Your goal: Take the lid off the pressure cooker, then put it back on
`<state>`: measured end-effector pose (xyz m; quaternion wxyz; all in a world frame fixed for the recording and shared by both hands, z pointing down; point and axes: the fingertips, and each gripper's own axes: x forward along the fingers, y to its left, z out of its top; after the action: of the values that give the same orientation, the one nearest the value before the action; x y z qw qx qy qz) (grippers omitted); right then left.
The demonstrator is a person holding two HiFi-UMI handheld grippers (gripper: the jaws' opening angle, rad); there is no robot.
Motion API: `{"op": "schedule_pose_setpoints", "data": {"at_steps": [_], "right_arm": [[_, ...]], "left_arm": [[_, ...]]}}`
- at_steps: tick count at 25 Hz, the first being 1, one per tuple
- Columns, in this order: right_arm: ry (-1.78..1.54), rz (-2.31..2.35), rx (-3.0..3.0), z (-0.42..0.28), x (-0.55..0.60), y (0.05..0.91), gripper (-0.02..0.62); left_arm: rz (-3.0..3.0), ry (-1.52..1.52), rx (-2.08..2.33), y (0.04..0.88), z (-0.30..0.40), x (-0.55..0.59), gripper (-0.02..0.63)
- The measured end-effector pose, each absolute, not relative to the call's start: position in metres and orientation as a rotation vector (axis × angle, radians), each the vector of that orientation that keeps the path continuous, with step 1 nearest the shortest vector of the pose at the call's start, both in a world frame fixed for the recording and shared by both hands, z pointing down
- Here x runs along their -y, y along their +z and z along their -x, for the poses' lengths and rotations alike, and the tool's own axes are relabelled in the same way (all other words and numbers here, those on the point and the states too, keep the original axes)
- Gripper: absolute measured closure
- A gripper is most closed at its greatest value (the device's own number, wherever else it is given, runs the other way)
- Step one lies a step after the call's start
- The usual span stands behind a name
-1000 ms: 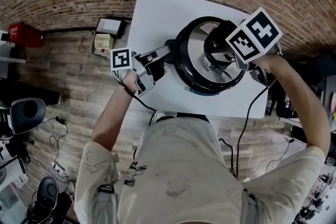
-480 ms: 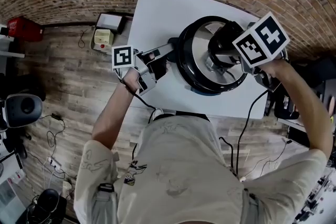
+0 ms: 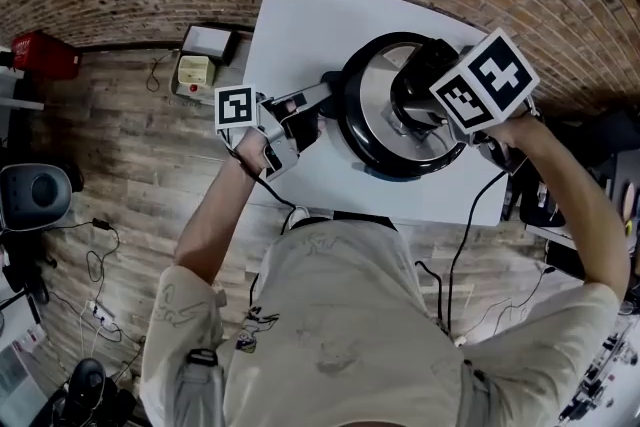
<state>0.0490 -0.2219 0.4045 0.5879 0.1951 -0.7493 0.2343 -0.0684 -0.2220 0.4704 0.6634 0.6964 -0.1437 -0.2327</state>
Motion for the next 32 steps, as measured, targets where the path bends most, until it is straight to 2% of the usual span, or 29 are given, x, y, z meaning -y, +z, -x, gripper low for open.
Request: {"op": "schedule_pose_setpoints", "data": {"at_steps": [32], "right_arm": [[0.255,-0.126,1.715,-0.045,0.21,0.417,0.296]], "left_arm": [[-1.582,-0.516,0.31,0.47,0.067,0.222,0.537]]}}
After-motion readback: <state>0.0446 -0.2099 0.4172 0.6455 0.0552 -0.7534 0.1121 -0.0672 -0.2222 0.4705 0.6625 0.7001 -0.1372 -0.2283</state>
